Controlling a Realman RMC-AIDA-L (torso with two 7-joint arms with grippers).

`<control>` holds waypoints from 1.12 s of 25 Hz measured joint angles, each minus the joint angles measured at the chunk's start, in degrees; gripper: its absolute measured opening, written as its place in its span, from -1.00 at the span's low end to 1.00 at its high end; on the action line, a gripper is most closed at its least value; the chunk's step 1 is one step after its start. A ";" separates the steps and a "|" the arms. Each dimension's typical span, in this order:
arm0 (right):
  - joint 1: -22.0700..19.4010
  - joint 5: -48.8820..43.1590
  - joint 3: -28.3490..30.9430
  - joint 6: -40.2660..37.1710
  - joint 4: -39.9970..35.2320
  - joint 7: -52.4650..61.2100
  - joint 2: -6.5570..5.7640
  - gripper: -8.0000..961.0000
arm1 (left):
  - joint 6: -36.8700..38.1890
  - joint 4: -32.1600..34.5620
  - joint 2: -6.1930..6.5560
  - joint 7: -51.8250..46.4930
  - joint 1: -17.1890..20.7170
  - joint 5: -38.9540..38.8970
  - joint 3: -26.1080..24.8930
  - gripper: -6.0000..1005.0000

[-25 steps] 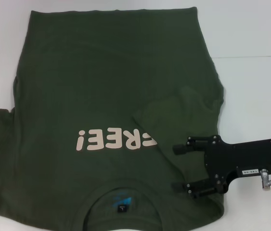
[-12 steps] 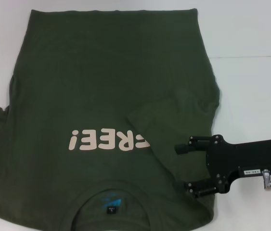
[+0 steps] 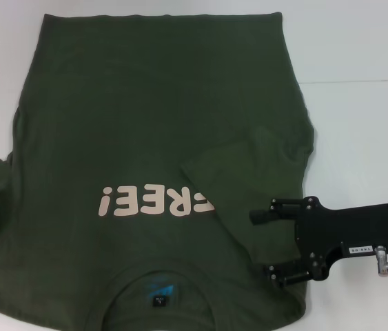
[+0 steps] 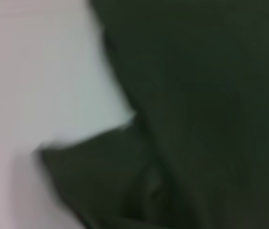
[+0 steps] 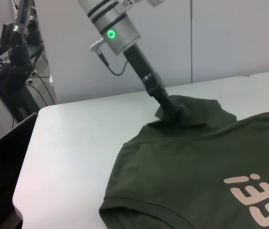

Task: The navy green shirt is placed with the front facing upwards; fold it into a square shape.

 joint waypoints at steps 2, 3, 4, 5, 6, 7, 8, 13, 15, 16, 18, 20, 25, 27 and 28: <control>-0.04 0.00 -0.01 -0.19 0.04 0.00 0.05 0.90 | 0.83 1.03 -0.35 -2.57 0.01 -1.95 3.76 -0.98; -0.11 0.00 -0.01 -0.23 0.06 0.00 0.04 0.90 | 0.93 1.06 -0.25 -4.23 0.16 -3.01 6.12 -0.98; -0.22 0.00 -0.01 -0.24 0.07 0.00 0.02 0.90 | 0.96 1.07 -0.20 -5.56 0.25 -4.04 8.04 -0.98; -0.32 0.00 -0.01 -0.23 0.10 0.00 0.00 0.90 | 0.81 1.02 -0.19 -7.10 0.26 -5.42 10.59 -0.98; -0.42 0.00 0.00 -0.22 0.10 0.00 0.00 0.90 | 0.61 0.80 -0.20 -7.81 0.19 -6.21 11.83 -0.98; -0.48 -0.01 0.00 -0.22 0.10 0.00 -0.01 0.90 | 0.38 0.48 -0.23 -8.48 0.04 -6.97 13.19 -0.98; -0.57 -0.01 0.01 -0.22 0.10 0.00 0.00 0.90 | -0.15 -0.02 -0.26 -9.53 -0.30 -7.70 14.67 -0.98; -0.79 -0.01 0.01 -0.15 0.10 0.00 0.06 0.90 | -3.98 -4.70 -0.16 -12.35 -2.59 -9.19 17.94 -0.98; -0.80 0.00 0.01 -0.14 0.09 0.00 0.07 0.90 | -5.46 -7.02 -0.11 -12.43 -3.66 -9.34 18.26 -0.98; -0.80 0.00 0.01 -0.13 0.09 0.00 0.08 0.90 | -6.04 -8.06 -0.08 -12.44 -4.07 -9.37 18.38 -0.98; -0.80 0.02 0.01 -0.13 0.11 0.00 0.09 0.90 | -7.11 -10.00 -0.01 -12.42 -4.88 -9.41 18.46 -0.98; -0.79 0.03 0.01 -0.19 0.13 0.00 0.09 0.90 | -7.92 -11.82 0.08 -12.41 -5.77 -9.36 18.45 -0.98; -0.80 0.45 0.01 -0.37 0.16 -0.30 0.09 0.90 | -8.32 -12.85 0.07 -12.39 -6.13 -9.52 18.49 -0.94; -0.79 0.64 0.01 -0.38 0.17 -0.32 0.07 0.90 | -8.35 -12.71 0.04 -12.62 -6.07 -9.78 18.32 -0.89; -0.79 0.67 0.01 -0.35 0.17 -0.29 0.03 0.90 | -8.35 -12.71 0.04 -13.09 -6.10 -9.85 18.18 -0.87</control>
